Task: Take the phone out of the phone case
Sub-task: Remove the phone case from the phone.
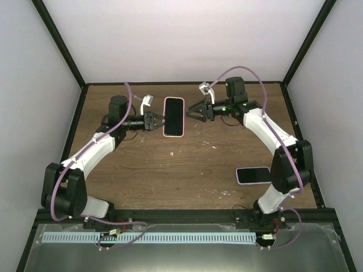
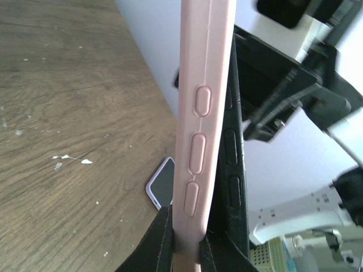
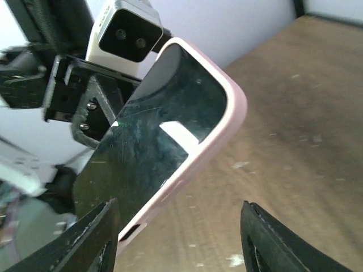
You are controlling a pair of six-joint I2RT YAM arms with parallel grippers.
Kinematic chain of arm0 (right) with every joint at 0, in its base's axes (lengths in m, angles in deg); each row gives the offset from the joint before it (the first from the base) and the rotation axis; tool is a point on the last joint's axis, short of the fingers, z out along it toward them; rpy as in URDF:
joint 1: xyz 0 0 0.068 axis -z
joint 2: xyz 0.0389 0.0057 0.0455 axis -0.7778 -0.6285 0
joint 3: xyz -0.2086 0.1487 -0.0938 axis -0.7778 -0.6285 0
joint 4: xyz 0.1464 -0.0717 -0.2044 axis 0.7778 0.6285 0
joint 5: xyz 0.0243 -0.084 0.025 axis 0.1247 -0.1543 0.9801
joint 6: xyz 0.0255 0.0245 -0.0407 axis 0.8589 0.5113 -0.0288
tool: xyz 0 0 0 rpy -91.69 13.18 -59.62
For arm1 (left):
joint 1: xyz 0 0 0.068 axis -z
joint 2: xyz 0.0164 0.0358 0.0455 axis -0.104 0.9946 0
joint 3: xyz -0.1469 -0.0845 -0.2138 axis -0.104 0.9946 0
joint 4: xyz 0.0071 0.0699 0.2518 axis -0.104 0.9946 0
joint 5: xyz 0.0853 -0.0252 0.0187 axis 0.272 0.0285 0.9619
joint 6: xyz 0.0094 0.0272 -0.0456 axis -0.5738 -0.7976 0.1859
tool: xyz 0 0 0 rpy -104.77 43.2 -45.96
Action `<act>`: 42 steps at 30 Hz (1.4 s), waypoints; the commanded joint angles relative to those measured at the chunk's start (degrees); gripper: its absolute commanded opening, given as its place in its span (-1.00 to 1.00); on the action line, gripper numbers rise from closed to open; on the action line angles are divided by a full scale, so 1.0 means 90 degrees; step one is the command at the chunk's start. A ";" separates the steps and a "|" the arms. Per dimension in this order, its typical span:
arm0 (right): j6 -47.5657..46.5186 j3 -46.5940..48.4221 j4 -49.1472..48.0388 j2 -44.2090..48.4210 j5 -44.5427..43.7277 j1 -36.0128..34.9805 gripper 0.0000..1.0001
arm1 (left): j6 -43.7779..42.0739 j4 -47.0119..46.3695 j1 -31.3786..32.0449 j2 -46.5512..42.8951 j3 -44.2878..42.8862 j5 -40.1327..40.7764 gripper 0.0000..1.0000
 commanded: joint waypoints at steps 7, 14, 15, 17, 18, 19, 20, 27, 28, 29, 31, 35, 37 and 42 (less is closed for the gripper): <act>-0.1353 -0.0587 -0.0785 0.1277 -0.3623 -0.1020 0.13 | 0.1146 -0.0008 -0.0168 0.0446 -0.0187 0.0832 -1.00; -0.2364 -0.1035 -0.1042 0.1591 -0.4725 -0.2090 0.10 | 0.1533 0.0100 -0.0177 0.0753 -0.0427 0.1117 -1.00; -0.2505 -0.1101 -0.1092 0.1600 -0.4898 -0.2216 0.09 | 0.1599 0.0061 -0.0179 0.0785 -0.0428 0.1115 -1.00; -0.2723 -0.1225 -0.1208 0.1586 -0.5267 -0.2435 0.08 | 0.1715 0.0016 -0.0175 0.0811 -0.0443 0.1139 -1.00; -0.2795 -0.1266 -0.1280 0.1574 -0.5431 -0.2519 0.07 | 0.1755 0.0024 -0.0178 0.0821 -0.0455 0.1153 -1.00; -0.2852 -0.1274 -0.1338 0.1548 -0.5593 -0.2597 0.05 | 0.1786 0.0025 -0.0176 0.0825 -0.0465 0.1166 -1.00; -0.2914 -0.1291 -0.1406 0.1519 -0.5737 -0.2660 0.04 | 0.1815 0.0025 -0.0176 0.0829 -0.0467 0.1185 -1.00; -0.3425 -0.1298 -0.1773 0.1189 -0.6502 -0.2933 -0.01 | 0.1952 -0.0003 -0.0173 0.0754 -0.0403 0.1219 -1.00; -0.3481 -0.1298 -0.1794 0.1147 -0.6573 -0.2943 -0.01 | 0.1953 -0.0004 -0.0177 0.0733 -0.0390 0.1215 -1.00; -0.3531 -0.1293 -0.1804 0.1110 -0.6630 -0.2953 -0.01 | 0.1961 -0.0012 -0.0182 0.0705 -0.0374 0.1229 -1.00; -0.3615 -0.1312 -0.1827 0.1069 -0.6672 -0.2954 -0.02 | 0.1971 -0.0023 -0.0207 0.0664 -0.0334 0.1226 -1.00; -0.3633 -0.1345 -0.1782 0.1088 -0.6477 -0.2968 -0.02 | 0.1969 -0.0055 -0.0247 0.0619 -0.0276 0.1243 -1.00; -0.3646 -0.1379 -0.1779 0.1095 -0.6407 -0.2992 -0.01 | 0.1968 -0.0070 -0.0266 0.0617 -0.0263 0.1255 -1.00; -0.3777 -0.1366 -0.1819 0.0885 -0.6721 -0.3013 -0.02 | 0.1972 -0.0120 -0.0264 0.0665 -0.0281 0.1223 -1.00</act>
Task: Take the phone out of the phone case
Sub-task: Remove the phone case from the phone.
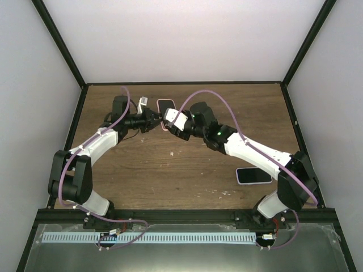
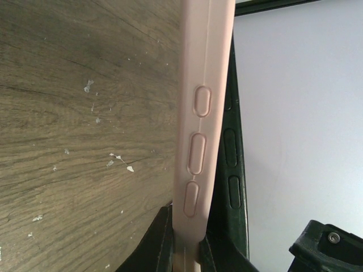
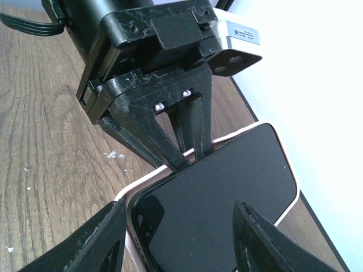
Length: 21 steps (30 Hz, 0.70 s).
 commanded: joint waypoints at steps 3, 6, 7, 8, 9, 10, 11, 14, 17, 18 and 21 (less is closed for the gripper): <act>-0.0333 -0.0031 -0.0283 -0.0203 -0.0418 -0.0068 -0.02 | 0.0033 -0.0468 -0.0032 -0.0141 -0.0081 -0.0142 -1.00; -0.0369 -0.0038 -0.0325 -0.0233 -0.0502 -0.0071 -0.03 | 0.0048 -0.0505 -0.0031 -0.0130 -0.0076 -0.0164 -1.00; -0.0384 -0.0056 -0.0331 -0.0237 -0.0527 -0.0071 -0.03 | 0.0048 -0.0514 -0.0027 -0.0137 -0.0076 -0.0170 -1.00; -0.0410 -0.0075 -0.0357 -0.0246 -0.0558 -0.0074 -0.03 | 0.0048 -0.0523 -0.0025 -0.0140 -0.0076 -0.0169 -1.00; -0.0453 -0.0094 -0.0406 -0.0261 -0.0615 -0.0073 -0.03 | 0.0057 -0.0532 -0.0026 -0.0145 -0.0072 -0.0167 -1.00; -0.0525 -0.0129 -0.0495 -0.0298 -0.0725 -0.0074 -0.05 | 0.0058 -0.0542 -0.0024 -0.0149 -0.0070 -0.0179 -1.00; -0.0610 -0.0152 -0.0625 -0.0351 -0.0896 -0.0069 -0.06 | 0.0065 -0.0553 -0.0028 -0.0154 -0.0064 -0.0183 -1.00; -0.0858 -0.0192 -0.1143 -0.0500 -0.1585 -0.0073 -0.14 | 0.0091 -0.0587 -0.0026 -0.0159 -0.0024 -0.0189 -1.00; -0.1222 -0.0342 -0.1848 -0.0564 -0.2010 -0.0069 -0.15 | 0.0149 -0.0662 -0.0031 -0.0159 0.0061 -0.0198 -1.00; -0.1354 -0.0416 -0.2112 -0.0575 -0.2110 -0.0070 -0.16 | 0.0168 -0.0699 -0.0027 -0.0156 0.0093 -0.0200 -1.00; -0.1673 -0.0604 -0.2894 -0.0644 -0.2317 -0.0074 -0.22 | 0.0235 -0.0803 -0.0029 -0.0151 0.0163 -0.0212 -1.00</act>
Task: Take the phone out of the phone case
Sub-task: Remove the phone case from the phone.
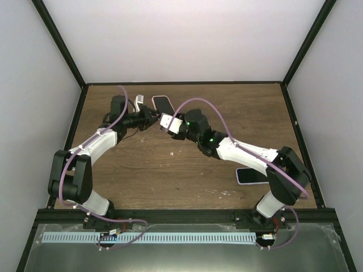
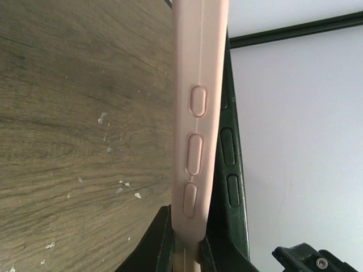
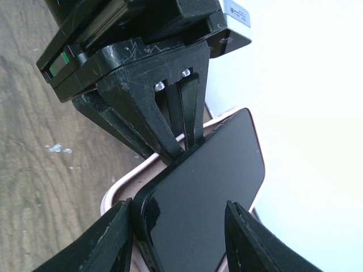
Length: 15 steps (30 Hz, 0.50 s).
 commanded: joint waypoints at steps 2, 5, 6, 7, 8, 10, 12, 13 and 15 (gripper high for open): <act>-0.0719 -0.0197 -0.1593 -0.0257 -0.1210 0.0137 -0.31 | 0.0132 -0.0445 0.0065 -0.0147 0.0081 -0.0654 -1.00; -0.0951 -0.0268 -0.1924 -0.0419 -0.1321 0.0142 -0.41 | 0.0139 -0.0475 0.0069 -0.0150 0.0081 -0.0662 -1.00; -0.1014 -0.0311 -0.2058 -0.0452 -0.1348 0.0138 -0.44 | 0.0148 -0.0491 0.0065 -0.0150 0.0081 -0.0664 -1.00; -0.1089 -0.0348 -0.2158 -0.0482 -0.1356 0.0137 -0.48 | 0.0153 -0.0489 0.0070 -0.0152 0.0082 -0.0670 -1.00; -0.1165 -0.0384 -0.2297 -0.0503 -0.1362 0.0132 -0.51 | 0.0154 -0.0483 0.0069 -0.0156 0.0090 -0.0674 -1.00; -0.1284 -0.0404 -0.2460 -0.0546 -0.1393 0.0128 -0.60 | 0.0154 -0.0478 0.0067 -0.0168 0.0107 -0.0673 -1.00; -0.1348 -0.0350 -0.2559 -0.0547 -0.1446 0.0127 -0.73 | 0.0154 -0.0470 0.0071 -0.0179 0.0128 -0.0667 -1.00; -0.1356 -0.0298 -0.2551 -0.0524 -0.1462 0.0123 -0.79 | 0.0154 -0.0450 0.0066 -0.0187 0.0135 -0.0665 -1.00; -0.1282 -0.0079 -0.2403 -0.0425 -0.1484 0.0095 -0.88 | 0.0137 -0.0433 0.0061 -0.0189 0.0139 -0.0653 -1.00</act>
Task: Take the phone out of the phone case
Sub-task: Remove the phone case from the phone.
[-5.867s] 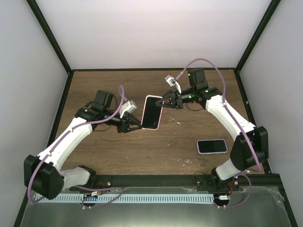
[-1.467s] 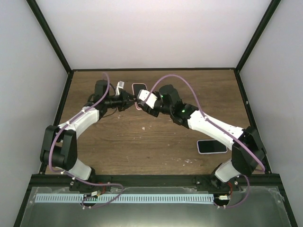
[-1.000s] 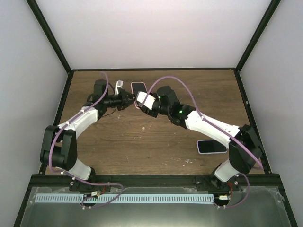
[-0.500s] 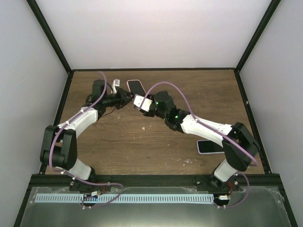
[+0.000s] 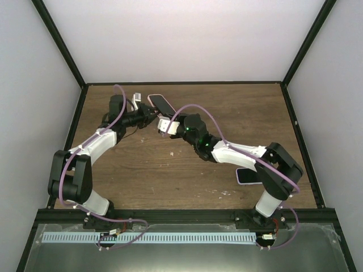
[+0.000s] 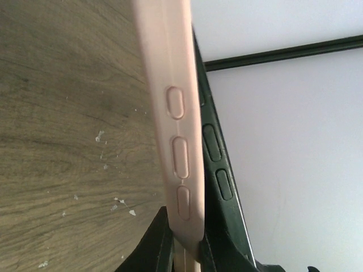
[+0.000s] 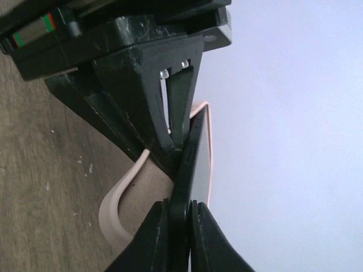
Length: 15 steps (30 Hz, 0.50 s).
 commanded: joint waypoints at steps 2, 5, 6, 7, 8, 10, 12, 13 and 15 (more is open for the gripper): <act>0.0061 0.0565 -0.0282 0.0213 -0.0902 0.0174 -0.97 | -0.0156 0.0007 0.0101 -0.0176 0.0096 -0.0925 -1.00; 0.0296 0.0706 0.0050 0.0431 -0.0838 0.0174 -0.99 | -0.0216 0.0082 0.0063 -0.0165 0.0096 -0.0880 -1.00; 0.0303 0.0674 0.0089 0.0514 -0.0801 0.0171 -0.99 | -0.0245 0.0110 0.0046 -0.0160 0.0096 -0.0865 -1.00; 0.0311 0.0613 0.0087 0.0600 -0.0759 0.0173 -0.99 | -0.0279 0.0140 0.0037 -0.0155 0.0096 -0.0830 -1.00; 0.0315 0.0564 0.0089 0.0688 -0.0728 0.0173 -0.99 | -0.0336 0.0197 0.0034 -0.0150 0.0089 -0.0804 -1.00; 0.0329 0.0473 0.0106 0.0875 -0.0685 0.0173 -0.99 | -0.0451 0.0354 0.0027 -0.0142 0.0077 -0.0725 -1.00; 0.0390 0.0437 0.0147 0.1022 -0.0684 0.0173 -0.99 | -0.0596 0.0488 0.0016 -0.0137 0.0059 -0.0632 -1.00; 0.0420 0.0426 0.0158 0.1103 -0.0677 0.0173 -0.99 | -0.0664 0.0559 0.0013 -0.0140 0.0057 -0.0592 -1.00; 0.0498 0.0397 0.0162 0.1264 -0.0639 0.0173 -0.99 | -0.0814 0.0714 -0.0021 -0.0131 0.0056 -0.0507 -1.00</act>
